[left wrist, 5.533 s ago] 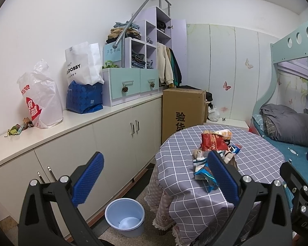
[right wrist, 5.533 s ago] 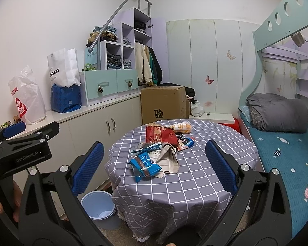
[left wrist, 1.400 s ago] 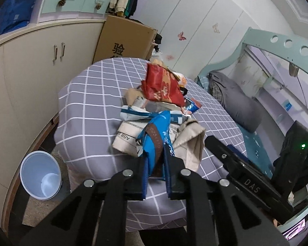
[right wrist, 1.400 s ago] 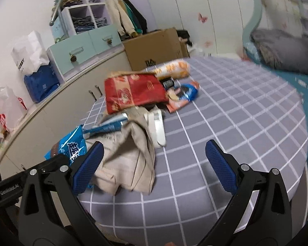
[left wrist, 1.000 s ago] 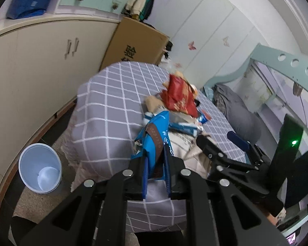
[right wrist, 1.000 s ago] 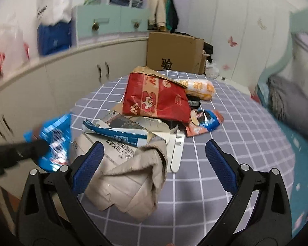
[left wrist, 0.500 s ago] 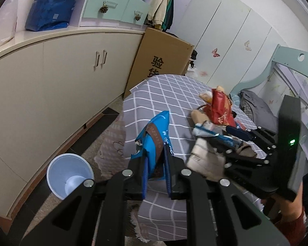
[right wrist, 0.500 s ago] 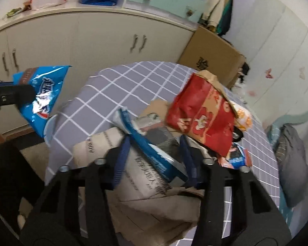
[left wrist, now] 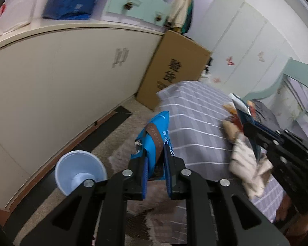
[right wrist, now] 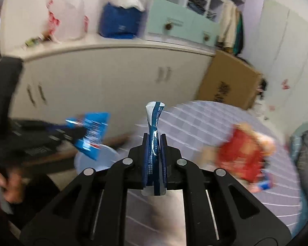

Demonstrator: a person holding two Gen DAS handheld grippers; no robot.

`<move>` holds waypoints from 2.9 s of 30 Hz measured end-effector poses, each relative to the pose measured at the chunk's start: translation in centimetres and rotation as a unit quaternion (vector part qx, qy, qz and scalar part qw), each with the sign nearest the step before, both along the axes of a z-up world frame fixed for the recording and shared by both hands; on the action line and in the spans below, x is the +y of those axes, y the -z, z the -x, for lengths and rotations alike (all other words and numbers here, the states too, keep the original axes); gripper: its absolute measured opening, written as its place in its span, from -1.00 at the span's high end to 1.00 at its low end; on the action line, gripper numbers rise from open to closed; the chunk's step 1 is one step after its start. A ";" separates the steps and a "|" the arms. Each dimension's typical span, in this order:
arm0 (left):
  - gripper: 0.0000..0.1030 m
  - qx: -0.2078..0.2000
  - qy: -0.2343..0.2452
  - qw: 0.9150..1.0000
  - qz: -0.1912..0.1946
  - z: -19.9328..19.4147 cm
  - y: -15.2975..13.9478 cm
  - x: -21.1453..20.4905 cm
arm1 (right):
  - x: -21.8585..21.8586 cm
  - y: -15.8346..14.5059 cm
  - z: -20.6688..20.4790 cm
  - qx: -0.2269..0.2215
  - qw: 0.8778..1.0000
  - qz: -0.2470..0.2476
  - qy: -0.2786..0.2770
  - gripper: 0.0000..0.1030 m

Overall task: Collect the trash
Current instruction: 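Carry both items over the blue bin and open both grippers to drop them, then move both grippers back over the table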

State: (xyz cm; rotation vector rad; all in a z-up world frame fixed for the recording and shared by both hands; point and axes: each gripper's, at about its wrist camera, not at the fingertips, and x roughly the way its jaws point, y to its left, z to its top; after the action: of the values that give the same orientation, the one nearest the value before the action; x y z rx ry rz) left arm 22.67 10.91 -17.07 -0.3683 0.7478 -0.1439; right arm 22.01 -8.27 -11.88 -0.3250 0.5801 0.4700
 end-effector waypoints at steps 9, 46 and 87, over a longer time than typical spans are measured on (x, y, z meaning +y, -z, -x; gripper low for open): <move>0.73 0.079 -0.093 0.992 -0.022 -2.1 6.4 8.9 | 12.0 9.9 -4.8 0.124 0.991 -0.043 -0.034 0.79; 0.46 0.241 -0.116 0.963 -0.040 -11.3 21.8 13.7 | 15.2 24.0 -11.3 0.200 0.976 -0.035 0.085 -0.23; -0.43 -0.038 -0.196 0.977 -0.076 6.3 -5.0 6.8 | 6.2 -0.6 3.8 0.007 0.980 -0.173 0.097 -0.42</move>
State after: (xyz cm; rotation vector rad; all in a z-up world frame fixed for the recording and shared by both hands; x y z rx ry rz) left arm 16.38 17.68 -12.12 -0.3548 0.5948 0.2684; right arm 18.23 -2.06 -11.31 0.0673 0.5270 0.3775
